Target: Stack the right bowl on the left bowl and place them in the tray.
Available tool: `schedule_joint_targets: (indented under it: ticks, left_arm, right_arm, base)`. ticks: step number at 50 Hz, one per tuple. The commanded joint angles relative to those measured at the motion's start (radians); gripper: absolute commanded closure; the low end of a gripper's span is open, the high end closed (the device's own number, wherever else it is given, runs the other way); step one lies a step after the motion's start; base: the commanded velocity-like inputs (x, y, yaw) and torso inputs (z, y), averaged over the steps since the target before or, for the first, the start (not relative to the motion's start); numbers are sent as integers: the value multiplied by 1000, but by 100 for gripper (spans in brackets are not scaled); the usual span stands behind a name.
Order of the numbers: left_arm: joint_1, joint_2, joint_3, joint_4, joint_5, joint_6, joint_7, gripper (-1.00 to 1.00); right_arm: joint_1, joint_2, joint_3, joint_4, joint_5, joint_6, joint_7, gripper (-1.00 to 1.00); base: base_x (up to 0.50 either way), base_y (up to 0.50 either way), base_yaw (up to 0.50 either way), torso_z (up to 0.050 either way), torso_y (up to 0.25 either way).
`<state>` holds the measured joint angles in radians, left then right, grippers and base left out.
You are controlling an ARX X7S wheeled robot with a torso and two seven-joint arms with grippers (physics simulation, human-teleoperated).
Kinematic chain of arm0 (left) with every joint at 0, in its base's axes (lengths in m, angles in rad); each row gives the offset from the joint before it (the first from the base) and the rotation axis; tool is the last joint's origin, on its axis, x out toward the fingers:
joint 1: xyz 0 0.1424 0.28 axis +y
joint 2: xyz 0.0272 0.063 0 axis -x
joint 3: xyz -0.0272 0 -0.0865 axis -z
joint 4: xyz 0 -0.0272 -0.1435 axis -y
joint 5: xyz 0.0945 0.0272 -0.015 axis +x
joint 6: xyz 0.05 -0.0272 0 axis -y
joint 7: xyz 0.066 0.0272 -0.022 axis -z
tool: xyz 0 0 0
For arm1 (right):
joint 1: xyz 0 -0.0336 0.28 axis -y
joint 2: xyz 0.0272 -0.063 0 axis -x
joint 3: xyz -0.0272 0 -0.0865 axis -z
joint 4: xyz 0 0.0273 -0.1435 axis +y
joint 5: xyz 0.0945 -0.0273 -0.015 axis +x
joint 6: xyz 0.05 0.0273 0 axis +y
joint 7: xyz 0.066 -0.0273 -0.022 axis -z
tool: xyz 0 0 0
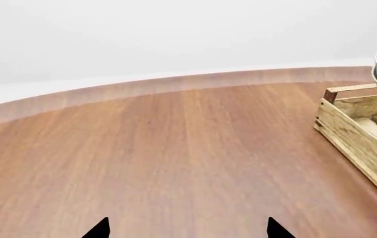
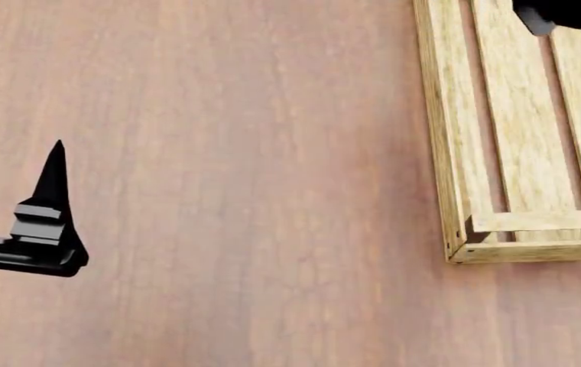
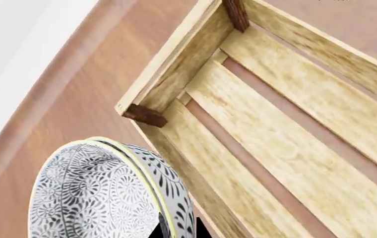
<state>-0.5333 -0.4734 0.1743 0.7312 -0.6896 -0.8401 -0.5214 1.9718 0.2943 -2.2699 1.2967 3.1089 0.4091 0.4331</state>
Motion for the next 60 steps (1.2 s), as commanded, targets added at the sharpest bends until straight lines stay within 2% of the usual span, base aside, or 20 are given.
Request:
schedule_joint_targets:
  ticks: [1, 32, 46, 60]
  left_arm:
    - [1, -4, 1, 2, -4, 0, -3, -100]
    - [1, -13, -1, 8, -19, 0, -12, -100]
    - [5, -18, -4, 7, -26, 4, -13, -100]
    - [-3, -22, -6, 9, -37, -1, -17, -100]
  right_arm:
    - [-24, 54, 70, 12, 5, -35, 35, 100]
    - [-115, 135, 201, 12, 5, -107, 127, 100]
    - [-163, 161, 425, 12, 15, -156, 154, 100]
    - [-194, 155, 456, 12, -1, -177, 118, 100]
  base:
    - [0, 0, 0, 0, 0]
    - [0, 0, 0, 0, 1]
    - [0, 0, 0, 0, 1]
    - [0, 0, 0, 1, 1]
